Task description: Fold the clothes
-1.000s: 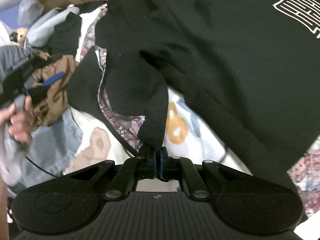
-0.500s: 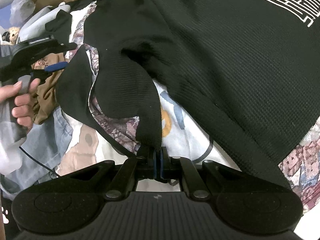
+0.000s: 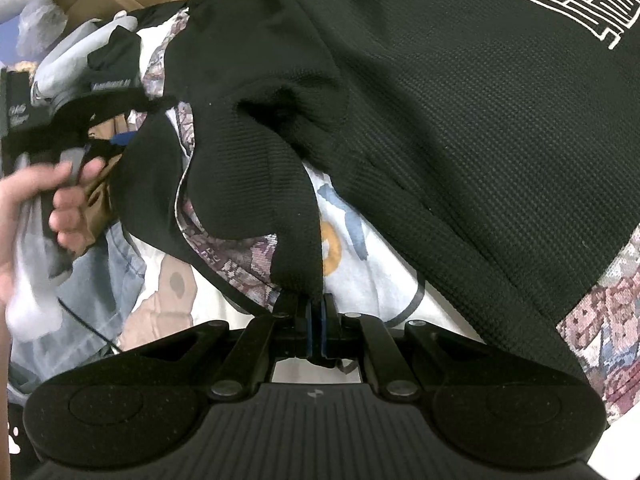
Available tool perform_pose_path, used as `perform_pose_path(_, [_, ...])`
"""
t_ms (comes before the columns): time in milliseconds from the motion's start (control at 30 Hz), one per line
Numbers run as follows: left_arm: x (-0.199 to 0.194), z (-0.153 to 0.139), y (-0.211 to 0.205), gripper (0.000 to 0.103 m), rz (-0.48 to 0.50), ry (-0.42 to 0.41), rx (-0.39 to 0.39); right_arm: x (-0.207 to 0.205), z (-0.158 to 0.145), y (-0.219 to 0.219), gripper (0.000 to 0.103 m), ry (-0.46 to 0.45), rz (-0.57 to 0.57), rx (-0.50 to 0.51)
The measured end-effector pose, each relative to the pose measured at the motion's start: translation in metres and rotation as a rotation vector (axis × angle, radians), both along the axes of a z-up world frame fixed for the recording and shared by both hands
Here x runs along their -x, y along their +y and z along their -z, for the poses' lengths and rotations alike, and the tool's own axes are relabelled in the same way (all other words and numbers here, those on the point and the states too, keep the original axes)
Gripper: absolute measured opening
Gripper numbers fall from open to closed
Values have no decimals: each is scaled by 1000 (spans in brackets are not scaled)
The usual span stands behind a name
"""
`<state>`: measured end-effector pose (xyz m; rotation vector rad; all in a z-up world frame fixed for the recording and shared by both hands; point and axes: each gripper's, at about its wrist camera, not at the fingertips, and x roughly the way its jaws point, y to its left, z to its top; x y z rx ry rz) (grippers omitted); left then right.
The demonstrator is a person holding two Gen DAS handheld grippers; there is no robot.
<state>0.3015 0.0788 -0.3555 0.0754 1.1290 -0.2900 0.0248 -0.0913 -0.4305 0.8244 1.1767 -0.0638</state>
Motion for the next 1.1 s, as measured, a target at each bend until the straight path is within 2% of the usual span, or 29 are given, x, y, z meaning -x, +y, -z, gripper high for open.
perform_pose_path(33, [3,-4,5,26,5,-5,-4,0,-1,-1,2,-3,0,-1])
perform_pose_path(67, [7,-10,11,21,6,-11,-6,1,-1,-1,2,-7,0,-2])
perform_pose_path(200, [26,-33,34,20,26,-49,-50,3,-6,-4,2,-20,-1,5])
perform_pose_path(267, [38,-42,47,16,32,-56,-55,3,-8,-5,2,-20,-5,8])
perform_pose_path(567, [81,-58,108,13,-83,-46,-38,-3,-12,-3,2,-13,-52,39])
perform_pose_path(800, [111,-45,146,13,-151,-6,-27,-5,-14,-5,2,3,-80,51])
perform_pose_path(900, [126,-32,157,13,-151,17,-22,-4,-12,-5,2,15,-91,58])
perform_pose_path(1100, [156,-10,172,15,-99,52,-84,2,-10,-10,6,52,-93,90])
